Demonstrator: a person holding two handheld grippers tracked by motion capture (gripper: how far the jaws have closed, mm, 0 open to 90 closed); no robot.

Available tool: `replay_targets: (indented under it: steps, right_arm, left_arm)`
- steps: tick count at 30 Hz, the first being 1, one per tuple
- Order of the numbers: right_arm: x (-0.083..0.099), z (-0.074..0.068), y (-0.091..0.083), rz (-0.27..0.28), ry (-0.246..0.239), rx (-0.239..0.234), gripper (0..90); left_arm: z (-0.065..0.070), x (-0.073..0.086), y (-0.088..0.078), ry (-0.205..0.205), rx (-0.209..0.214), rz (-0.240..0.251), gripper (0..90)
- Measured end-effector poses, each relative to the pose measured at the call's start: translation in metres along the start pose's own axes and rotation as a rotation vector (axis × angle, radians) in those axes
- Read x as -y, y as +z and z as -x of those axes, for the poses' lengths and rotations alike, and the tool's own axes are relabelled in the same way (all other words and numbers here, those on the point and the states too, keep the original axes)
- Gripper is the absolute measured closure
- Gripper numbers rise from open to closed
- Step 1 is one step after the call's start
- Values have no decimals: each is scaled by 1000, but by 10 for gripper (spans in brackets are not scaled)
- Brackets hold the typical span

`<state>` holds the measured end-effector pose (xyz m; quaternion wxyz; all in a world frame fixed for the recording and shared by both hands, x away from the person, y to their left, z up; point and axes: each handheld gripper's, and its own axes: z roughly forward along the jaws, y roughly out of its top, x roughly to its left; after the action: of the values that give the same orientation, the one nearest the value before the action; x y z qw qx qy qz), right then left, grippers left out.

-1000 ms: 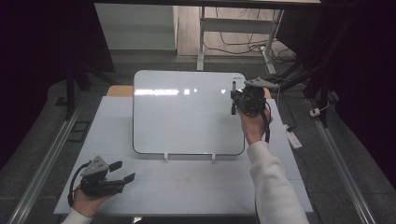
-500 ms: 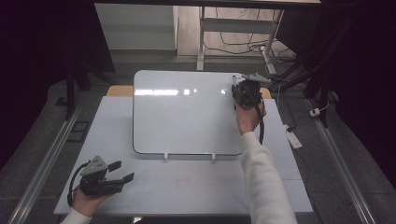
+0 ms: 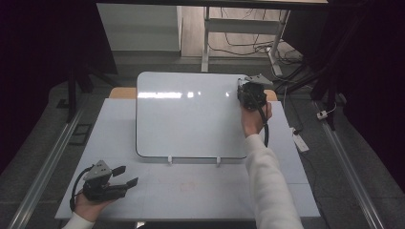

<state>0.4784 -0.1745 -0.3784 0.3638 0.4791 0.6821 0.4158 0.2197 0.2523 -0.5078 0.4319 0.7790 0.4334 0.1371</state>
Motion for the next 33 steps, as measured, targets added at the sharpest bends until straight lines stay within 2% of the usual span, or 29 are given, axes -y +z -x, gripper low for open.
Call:
replay_targets:
  steps: [2, 4, 6, 9, 12, 15, 16, 18, 21, 28, 33]
  right_arm:
    - [0, 1, 0, 2, 1, 0, 742]
    - [0, 2, -1, 5, 1, 0, 675]
    - [0, 5, -5, 14, 4, -21, 644]
    - [1, 11, -14, 19, -5, -70, 588]
    - [7, 15, -27, 26, -34, -129, 540]
    - [16, 18, -42, 35, -32, -213, 487]
    - [19, 18, -48, 35, -35, -245, 475]
    - [28, 17, -61, 44, -60, -284, 468]
    - [43, 17, -79, 52, -71, -336, 456]
    - [84, 19, -112, 54, -100, -426, 437]
    - [121, 26, -130, 25, -104, -470, 434]
  left_arm:
    - [0, 0, 0, 0, -2, 0, 314]
    - [-1, 0, 0, -2, -3, 0, 314]
    - [-1, 1, 0, -2, -5, 3, 314]
    - [-2, 1, -1, -8, -7, 4, 314]
    - [-4, 1, 0, -11, -6, 3, 312]
    - [-4, 1, 2, -3, -5, -3, 309]
    - [-4, 1, 3, 0, -5, -5, 307]
    - [-4, 1, 5, 2, -2, -5, 301]
    - [-3, 0, 6, 16, -4, 1, 295]
    - [1, -2, 10, 56, 1, 5, 292]
    - [0, -2, 12, 65, 7, 0, 289]
